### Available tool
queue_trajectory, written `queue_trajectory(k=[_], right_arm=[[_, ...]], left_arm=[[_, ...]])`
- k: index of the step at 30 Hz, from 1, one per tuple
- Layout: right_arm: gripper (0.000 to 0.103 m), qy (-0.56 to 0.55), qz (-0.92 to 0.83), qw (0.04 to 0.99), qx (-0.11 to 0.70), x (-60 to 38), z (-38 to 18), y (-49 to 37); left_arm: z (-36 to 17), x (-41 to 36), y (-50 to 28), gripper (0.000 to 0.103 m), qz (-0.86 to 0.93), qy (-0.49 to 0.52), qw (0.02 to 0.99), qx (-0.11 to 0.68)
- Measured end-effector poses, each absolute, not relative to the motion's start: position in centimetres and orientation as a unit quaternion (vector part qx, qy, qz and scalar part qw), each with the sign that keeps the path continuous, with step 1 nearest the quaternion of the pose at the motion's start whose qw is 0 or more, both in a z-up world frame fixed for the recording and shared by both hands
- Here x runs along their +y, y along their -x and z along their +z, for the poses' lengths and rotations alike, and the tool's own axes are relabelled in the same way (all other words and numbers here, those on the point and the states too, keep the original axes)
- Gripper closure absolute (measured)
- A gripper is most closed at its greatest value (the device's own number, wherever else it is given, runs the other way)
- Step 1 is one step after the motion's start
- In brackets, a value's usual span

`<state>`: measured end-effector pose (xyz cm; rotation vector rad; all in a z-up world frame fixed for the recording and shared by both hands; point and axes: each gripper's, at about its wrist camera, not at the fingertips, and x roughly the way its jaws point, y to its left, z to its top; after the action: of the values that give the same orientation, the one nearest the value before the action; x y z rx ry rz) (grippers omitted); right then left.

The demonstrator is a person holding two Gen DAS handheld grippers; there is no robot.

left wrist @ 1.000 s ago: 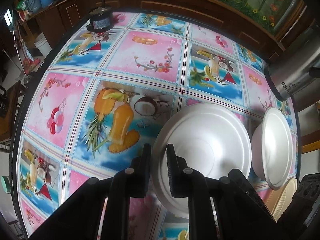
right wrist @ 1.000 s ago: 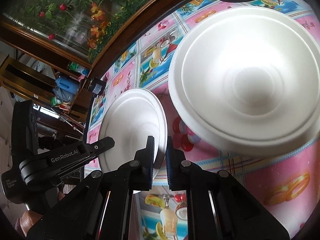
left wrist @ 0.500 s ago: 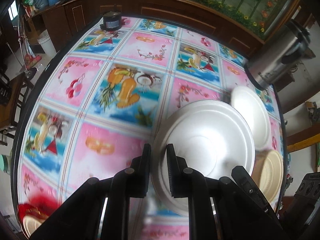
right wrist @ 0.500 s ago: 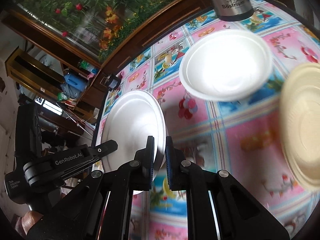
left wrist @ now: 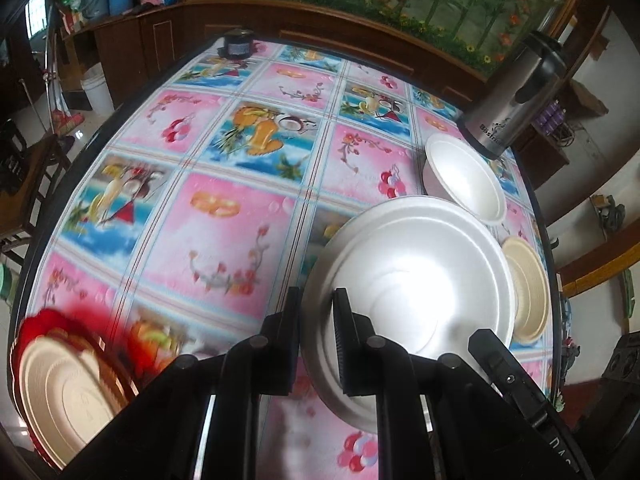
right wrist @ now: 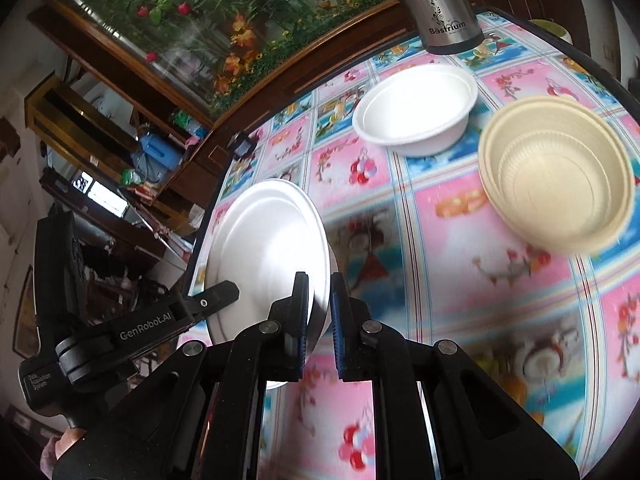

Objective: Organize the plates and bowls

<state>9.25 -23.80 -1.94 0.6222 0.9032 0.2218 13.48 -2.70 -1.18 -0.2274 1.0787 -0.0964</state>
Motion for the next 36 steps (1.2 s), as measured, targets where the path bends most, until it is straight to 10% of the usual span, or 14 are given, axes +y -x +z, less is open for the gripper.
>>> queue_trajectory(k=[36], right_arm=[[0.093,-0.174,0.278,0.821,0.468,-3.4,-1.1,-1.1]], left_arm=[[-1.4,15.7,2.7,0.089,0.089,0.134,0.871,0.464]])
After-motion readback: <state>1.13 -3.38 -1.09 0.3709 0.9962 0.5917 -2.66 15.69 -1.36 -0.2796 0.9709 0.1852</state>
